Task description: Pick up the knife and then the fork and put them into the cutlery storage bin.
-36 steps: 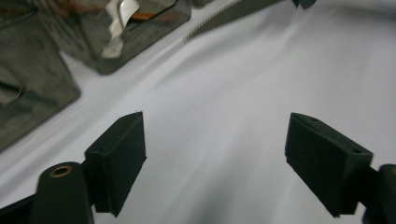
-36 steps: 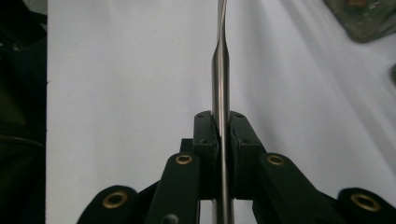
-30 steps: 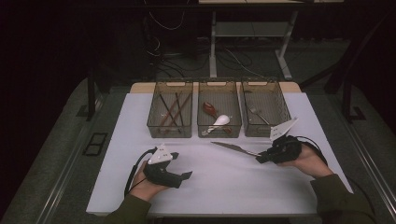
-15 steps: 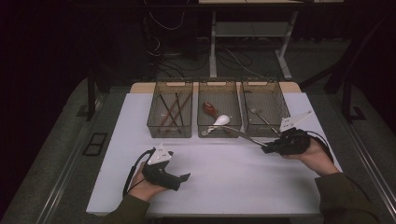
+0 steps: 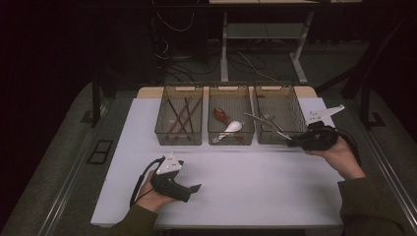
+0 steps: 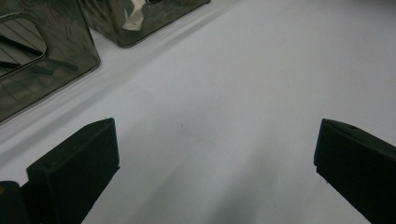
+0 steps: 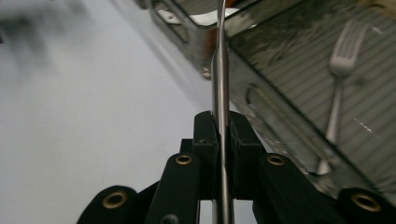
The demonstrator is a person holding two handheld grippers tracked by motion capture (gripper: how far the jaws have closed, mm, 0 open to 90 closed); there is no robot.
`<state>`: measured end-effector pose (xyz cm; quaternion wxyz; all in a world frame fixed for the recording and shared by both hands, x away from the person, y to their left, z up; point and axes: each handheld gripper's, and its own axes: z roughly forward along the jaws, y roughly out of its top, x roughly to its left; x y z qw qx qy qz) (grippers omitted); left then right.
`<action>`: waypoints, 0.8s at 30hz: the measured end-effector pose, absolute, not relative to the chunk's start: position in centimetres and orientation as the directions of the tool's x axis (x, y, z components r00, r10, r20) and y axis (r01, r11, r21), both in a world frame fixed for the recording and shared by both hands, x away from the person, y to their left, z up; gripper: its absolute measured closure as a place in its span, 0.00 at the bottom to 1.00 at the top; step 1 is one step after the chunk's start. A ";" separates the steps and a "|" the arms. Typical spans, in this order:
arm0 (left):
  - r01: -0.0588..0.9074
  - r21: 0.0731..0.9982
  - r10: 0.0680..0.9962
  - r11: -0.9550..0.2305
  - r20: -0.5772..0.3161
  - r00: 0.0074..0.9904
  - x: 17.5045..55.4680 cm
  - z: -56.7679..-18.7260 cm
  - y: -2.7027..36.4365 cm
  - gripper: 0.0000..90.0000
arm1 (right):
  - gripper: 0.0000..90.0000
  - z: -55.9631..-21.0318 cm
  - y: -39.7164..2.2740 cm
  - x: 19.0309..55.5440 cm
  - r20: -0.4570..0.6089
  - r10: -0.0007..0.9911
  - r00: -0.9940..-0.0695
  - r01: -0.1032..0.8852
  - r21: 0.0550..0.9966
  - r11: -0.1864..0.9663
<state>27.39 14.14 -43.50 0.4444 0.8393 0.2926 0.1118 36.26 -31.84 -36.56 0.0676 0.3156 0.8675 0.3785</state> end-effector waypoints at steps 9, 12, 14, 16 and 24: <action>0.396 0.817 0.592 -0.418 -0.085 0.801 27.4 -43.5 14.3 0.00 | 0.92 -35.7 -32.7 37.8 0.115 0.688 -0.716 0.552 0.697 0.458; 0.395 0.819 0.592 -0.416 -0.086 0.801 27.4 -43.5 14.3 0.00 | 0.92 -35.5 -32.8 38.5 0.112 0.719 -0.685 0.577 0.686 0.443; 0.396 0.820 0.591 -0.413 -0.089 0.801 27.5 -43.5 14.3 0.00 | 0.92 -35.5 -32.8 39.0 0.107 0.737 -0.667 0.588 0.683 0.433; 0.396 0.821 0.592 -0.411 -0.090 0.801 27.5 -43.5 14.3 0.00 | 0.92 -35.5 -32.9 39.5 0.107 0.753 -0.649 0.600 0.680 0.421; 0.397 0.822 0.590 -0.408 -0.094 0.802 27.5 -43.5 14.3 0.00 | 0.92 -35.8 -32.9 41.3 0.093 0.805 -0.586 0.642 0.660 0.391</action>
